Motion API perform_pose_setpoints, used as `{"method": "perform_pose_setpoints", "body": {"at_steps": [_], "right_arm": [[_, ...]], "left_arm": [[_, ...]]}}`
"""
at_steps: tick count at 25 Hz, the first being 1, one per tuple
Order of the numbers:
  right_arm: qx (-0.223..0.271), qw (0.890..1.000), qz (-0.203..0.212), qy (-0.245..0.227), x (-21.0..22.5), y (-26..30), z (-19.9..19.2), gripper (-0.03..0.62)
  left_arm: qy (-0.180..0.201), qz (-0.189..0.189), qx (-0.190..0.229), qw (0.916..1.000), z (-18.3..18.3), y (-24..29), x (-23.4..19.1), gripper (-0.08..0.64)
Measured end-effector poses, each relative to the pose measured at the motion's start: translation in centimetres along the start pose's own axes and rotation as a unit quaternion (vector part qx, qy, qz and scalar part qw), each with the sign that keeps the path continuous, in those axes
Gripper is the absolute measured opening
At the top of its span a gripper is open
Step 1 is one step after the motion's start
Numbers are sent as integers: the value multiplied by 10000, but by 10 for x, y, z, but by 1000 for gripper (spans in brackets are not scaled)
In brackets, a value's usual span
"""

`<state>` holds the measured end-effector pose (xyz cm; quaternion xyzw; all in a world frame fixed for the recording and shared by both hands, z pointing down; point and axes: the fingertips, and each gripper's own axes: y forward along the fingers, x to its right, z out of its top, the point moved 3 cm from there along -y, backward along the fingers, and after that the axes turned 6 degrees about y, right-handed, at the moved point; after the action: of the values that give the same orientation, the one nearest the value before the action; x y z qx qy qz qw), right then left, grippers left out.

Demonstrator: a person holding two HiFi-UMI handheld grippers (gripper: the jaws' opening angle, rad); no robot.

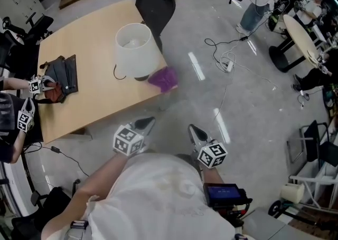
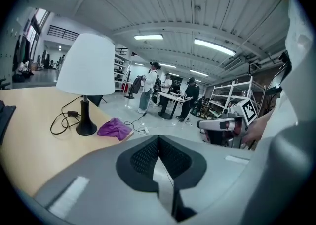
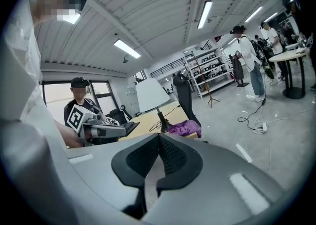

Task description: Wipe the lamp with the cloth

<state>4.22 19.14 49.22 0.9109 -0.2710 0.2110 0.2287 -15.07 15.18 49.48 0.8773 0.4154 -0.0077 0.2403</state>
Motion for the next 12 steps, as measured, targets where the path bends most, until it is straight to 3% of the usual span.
{"method": "perform_pose_setpoints", "body": {"at_steps": [7,12], "right_arm": [[-143,9995,-233,-126,13,17,11,14],[-203,9992,-116,-331,26,39,31,14]], "left_arm": [[-146,-25,9,9999,5,7,-23,2],[-94,57,118,9999,17,19,-30,2]]}}
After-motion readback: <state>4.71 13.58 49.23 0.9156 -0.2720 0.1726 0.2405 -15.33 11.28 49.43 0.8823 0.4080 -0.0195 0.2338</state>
